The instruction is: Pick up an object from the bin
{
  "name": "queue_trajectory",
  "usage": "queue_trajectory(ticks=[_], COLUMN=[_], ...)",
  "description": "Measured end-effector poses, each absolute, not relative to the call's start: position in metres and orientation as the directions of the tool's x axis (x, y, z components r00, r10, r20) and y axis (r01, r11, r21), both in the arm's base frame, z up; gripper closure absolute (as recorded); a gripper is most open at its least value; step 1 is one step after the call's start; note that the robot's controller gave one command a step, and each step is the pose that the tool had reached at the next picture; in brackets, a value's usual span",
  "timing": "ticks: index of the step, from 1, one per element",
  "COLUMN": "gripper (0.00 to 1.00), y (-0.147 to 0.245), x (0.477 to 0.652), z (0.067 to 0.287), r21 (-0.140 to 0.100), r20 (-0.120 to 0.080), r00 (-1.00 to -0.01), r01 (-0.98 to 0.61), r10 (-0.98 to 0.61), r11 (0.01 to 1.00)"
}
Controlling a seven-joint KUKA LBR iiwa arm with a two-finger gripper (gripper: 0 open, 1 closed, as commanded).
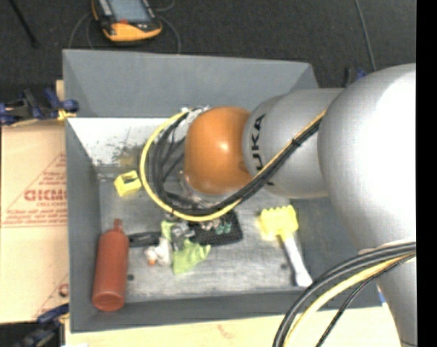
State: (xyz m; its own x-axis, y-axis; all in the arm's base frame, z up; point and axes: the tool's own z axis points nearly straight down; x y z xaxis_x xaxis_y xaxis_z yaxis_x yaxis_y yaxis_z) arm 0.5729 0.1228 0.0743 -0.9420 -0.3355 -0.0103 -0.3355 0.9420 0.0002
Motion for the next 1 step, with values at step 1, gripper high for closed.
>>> queue_trajectory(ticks=[1], gripper=[1.00], y=[0.1227], x=[0.5724], z=[0.0753], r21=[0.000], r20=[-0.010], r00=[-0.942], r01=[-0.335], r10=[-0.335], r11=[0.942])
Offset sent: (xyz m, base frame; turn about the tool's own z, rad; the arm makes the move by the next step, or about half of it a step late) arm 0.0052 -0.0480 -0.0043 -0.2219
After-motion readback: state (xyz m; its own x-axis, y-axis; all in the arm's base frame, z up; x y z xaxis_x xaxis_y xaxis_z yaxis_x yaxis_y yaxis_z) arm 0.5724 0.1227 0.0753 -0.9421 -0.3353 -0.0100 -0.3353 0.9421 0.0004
